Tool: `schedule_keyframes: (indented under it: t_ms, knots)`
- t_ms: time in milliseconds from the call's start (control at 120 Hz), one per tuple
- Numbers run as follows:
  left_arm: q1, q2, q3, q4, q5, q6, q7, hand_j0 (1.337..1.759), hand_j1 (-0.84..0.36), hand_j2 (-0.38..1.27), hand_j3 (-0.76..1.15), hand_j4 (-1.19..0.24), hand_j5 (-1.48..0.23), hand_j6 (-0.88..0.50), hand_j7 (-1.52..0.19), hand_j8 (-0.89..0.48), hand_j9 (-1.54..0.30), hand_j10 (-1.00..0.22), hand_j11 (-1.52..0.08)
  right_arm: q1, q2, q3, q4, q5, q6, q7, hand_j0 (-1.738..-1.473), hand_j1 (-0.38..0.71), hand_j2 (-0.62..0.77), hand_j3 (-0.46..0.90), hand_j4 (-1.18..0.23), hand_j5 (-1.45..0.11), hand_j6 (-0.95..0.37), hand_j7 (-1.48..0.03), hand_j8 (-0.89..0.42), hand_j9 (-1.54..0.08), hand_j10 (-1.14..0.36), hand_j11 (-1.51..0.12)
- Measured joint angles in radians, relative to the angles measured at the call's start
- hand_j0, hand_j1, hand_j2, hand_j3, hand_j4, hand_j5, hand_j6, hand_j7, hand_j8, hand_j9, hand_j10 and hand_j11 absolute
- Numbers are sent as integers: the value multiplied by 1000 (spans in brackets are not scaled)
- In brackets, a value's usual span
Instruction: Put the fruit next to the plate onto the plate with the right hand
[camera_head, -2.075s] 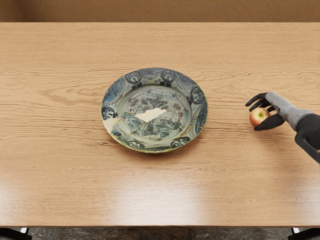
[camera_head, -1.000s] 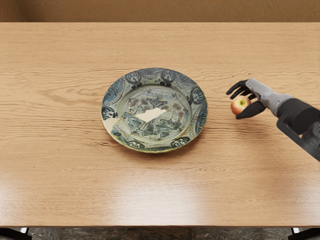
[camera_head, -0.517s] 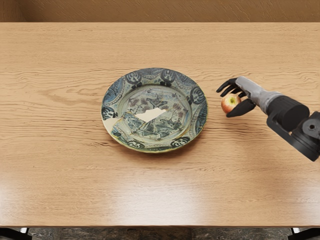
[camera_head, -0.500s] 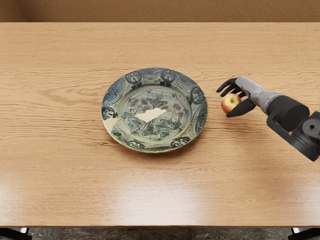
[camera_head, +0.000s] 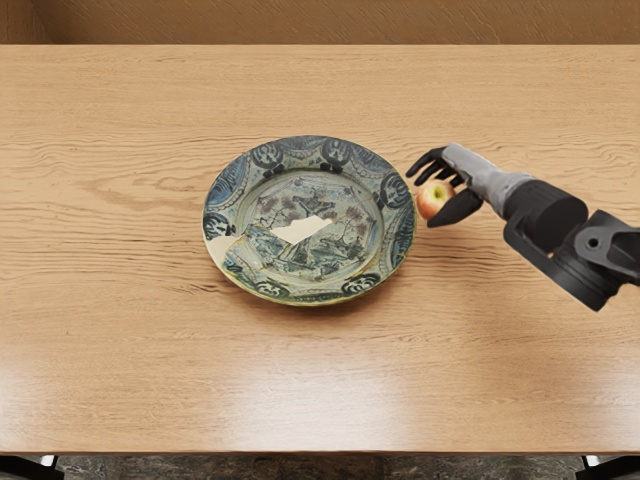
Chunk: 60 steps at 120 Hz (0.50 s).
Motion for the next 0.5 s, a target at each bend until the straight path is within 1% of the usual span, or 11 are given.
schedule_keyframes:
  t_ms: [142,325,500]
  knots:
    - [0,0,0,0,0,0,0,1658,341,2,0,-7,-9,-7,-9,-7,-9,-7,-9,13,20,0,0,0,0,-16,-1658,179,12,0,-466,-613,-469,-609,-441,-608,-470,-608]
    - [0,0,0,0,0,0,0,1658,341,2,0,-7,-9,-7,-9,-7,-9,-7,-9,25,38,0,1,0,0,-26,-1658,179,4,0,-465,-610,-467,-607,-438,-606,-468,-606]
    - [0,0,0,0,0,0,0,1658,341,2,0,-7,-9,-7,-9,-7,-9,-7,-9,42,64,0,0,0,-1,-44,-1658,178,6,0,-463,-609,-466,-606,-441,-605,-466,-605]
